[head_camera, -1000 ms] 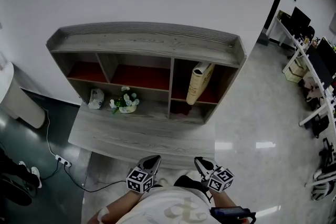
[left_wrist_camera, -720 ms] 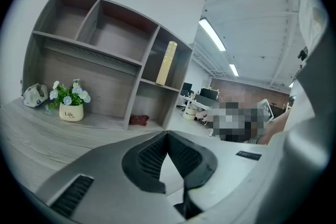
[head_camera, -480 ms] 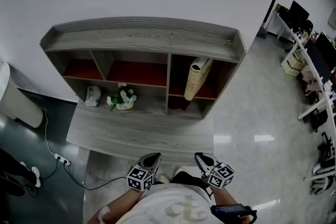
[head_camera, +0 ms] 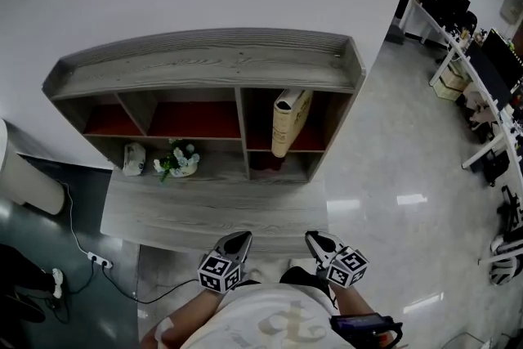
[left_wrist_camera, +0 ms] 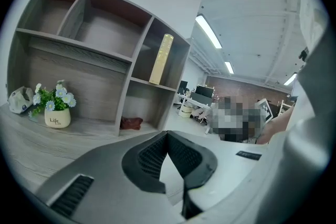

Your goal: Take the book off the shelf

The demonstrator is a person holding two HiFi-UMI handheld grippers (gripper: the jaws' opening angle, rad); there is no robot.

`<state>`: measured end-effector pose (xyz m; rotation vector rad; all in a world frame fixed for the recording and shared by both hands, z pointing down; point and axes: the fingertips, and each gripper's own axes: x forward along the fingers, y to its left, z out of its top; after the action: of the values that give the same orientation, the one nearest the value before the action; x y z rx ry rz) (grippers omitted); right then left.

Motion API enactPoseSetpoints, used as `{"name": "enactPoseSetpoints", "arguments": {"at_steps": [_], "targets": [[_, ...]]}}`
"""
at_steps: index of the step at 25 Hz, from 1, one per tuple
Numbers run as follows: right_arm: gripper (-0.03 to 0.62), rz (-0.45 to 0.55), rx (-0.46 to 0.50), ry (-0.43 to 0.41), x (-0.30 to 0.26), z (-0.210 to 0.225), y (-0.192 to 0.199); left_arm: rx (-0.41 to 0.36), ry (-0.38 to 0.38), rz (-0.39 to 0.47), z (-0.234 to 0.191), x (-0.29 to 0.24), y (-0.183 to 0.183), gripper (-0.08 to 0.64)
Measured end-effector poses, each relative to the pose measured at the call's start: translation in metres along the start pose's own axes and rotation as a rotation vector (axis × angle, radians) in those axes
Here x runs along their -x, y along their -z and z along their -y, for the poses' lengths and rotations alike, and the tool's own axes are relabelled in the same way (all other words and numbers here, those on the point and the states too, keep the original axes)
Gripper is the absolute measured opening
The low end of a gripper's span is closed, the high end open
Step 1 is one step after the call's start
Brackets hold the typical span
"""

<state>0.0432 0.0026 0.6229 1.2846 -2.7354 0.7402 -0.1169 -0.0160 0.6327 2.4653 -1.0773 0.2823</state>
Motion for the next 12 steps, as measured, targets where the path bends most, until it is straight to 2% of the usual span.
{"name": "enactPoseSetpoints", "arguments": {"at_steps": [6, 12], "targets": [[0.005, 0.008, -0.010, 0.006, 0.002, 0.032, -0.016, -0.014, 0.027, -0.003, 0.014, -0.036, -0.019, 0.008], [0.005, 0.014, -0.003, -0.025, -0.007, 0.059, -0.037, -0.015, 0.015, 0.007, 0.019, -0.067, -0.040, 0.008]]}}
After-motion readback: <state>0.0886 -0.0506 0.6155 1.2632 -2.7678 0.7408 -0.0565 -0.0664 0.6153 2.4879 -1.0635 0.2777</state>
